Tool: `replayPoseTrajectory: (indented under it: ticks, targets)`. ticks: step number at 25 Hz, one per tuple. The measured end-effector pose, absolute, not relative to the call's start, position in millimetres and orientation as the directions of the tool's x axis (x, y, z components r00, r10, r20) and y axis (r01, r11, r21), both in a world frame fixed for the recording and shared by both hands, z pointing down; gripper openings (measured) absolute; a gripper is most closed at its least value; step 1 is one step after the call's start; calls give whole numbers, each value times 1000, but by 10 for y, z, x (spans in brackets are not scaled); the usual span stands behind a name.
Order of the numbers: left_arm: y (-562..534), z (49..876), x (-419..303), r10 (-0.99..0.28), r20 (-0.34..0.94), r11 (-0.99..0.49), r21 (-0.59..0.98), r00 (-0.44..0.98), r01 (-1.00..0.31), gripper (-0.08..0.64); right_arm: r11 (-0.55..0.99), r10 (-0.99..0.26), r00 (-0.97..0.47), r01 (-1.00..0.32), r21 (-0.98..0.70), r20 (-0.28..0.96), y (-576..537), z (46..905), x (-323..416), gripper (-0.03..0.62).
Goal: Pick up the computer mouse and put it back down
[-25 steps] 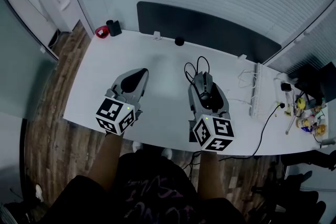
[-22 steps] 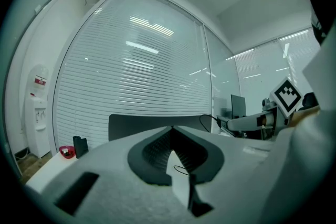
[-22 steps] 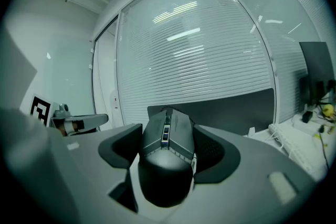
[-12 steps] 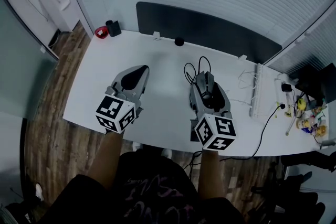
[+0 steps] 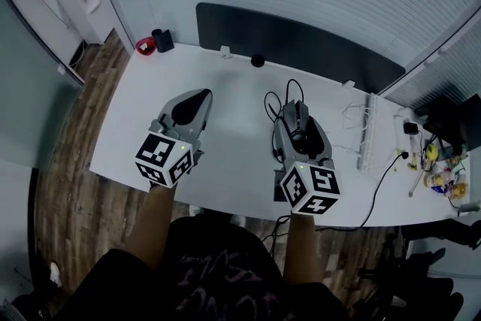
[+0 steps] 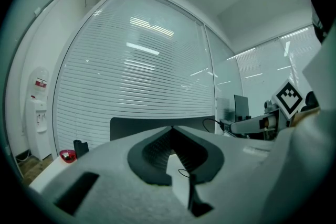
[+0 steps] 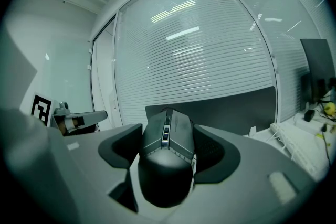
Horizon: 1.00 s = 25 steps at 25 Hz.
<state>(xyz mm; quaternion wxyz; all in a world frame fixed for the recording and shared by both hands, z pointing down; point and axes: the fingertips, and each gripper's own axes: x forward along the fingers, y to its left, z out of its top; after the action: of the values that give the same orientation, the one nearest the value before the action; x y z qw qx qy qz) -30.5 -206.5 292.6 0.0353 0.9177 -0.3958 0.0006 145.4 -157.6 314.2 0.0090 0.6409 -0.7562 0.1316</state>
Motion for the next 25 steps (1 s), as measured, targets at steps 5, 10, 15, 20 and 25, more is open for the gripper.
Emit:
replayPoseTrajectory:
  ticks: [5, 10, 15, 20, 25]
  targets:
    - [-2102, 3112, -299, -723, 74, -683, 79, 687, -727, -6, 145, -955, -192, -967, -208, 228, -1603, 3347, 1402, 311]
    - [-2124, 3344, -340, -721, 120, -675, 105, 683, -730, -6, 139, -939, -201, -963, -230, 278, -1617, 3588, 1346, 311]
    - [-2139, 3574, -378, -717, 161, -666, 126, 678, -735, -6, 135, -920, -213, -960, -245, 328, -1633, 3856, 1287, 311]
    - [-2140, 3789, -432, -713, 202, -655, 149, 671, -741, -6, 136, -899, -231, -955, -264, 373, -1634, 4095, 1198, 311]
    - [-2123, 4025, -454, -700, 243, -650, 174, 672, -740, -6, 128, -874, -238, -953, -274, 423, -1604, 4366, 1128, 311]
